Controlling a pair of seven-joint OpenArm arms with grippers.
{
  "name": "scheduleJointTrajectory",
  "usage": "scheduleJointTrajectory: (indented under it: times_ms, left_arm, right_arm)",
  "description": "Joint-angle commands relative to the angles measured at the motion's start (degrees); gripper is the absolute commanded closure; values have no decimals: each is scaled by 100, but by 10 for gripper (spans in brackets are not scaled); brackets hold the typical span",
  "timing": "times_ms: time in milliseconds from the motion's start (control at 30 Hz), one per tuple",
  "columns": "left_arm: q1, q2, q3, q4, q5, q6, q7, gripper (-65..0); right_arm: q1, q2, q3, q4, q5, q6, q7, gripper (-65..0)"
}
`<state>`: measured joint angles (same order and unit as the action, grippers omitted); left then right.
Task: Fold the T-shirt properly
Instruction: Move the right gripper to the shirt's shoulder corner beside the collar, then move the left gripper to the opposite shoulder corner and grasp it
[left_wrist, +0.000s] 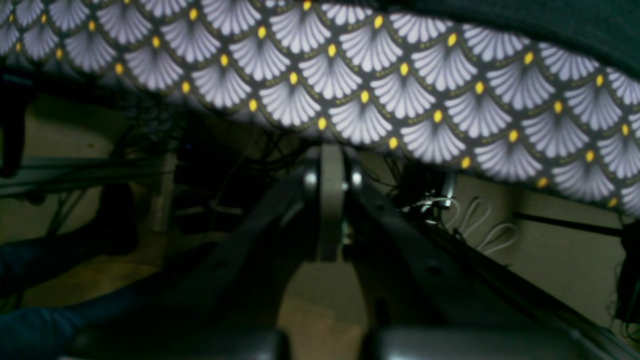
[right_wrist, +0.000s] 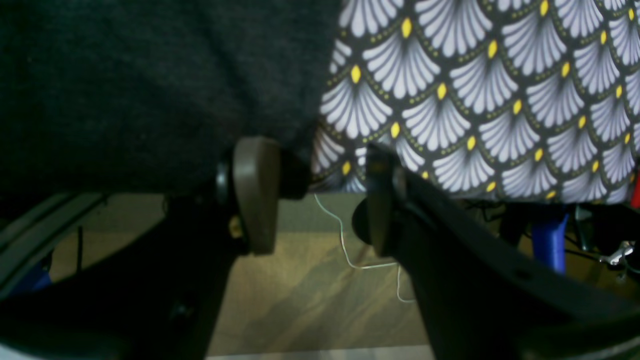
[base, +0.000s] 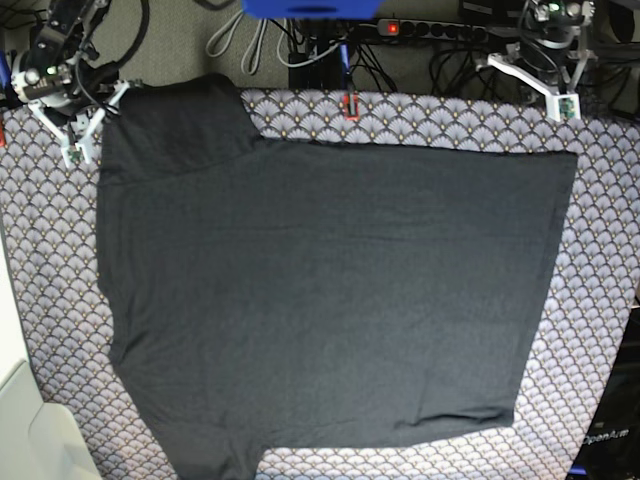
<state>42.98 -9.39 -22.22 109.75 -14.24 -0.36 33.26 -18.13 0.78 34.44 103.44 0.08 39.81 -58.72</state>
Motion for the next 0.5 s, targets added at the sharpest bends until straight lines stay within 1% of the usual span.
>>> scheduleJointTrajectory:
  times_ms: [0, 167, 233, 267, 333, 467]
  left_arm:
    - [40, -41, -7, 115, -5, 5, -77, -5]
    - [40, -147, 2, 115, -13, -3, -77, -6]
    - [40, -147, 2, 115, -13, -3, -68, -6]
    - [40, -147, 2, 115, -13, -3, -68, -6]
    - [40, -147, 2, 106, -13, -3, -68, -6]
    - [40, -147, 2, 97, -13, -3, -68, -6]
  right_arm:
    - [6, -3, 16, 78, 32, 19, 39, -290]
    - [6, -126, -2, 69, 32, 19, 39, -287]
    - [-2, -126, -186, 69, 32, 19, 39, -273]
    - [-2, -126, -248, 69, 32, 19, 39, -260]
    - [-2, -126, -362, 69, 32, 19, 39, -212]
    - [-2, -126, -477, 69, 32, 19, 39, -98]
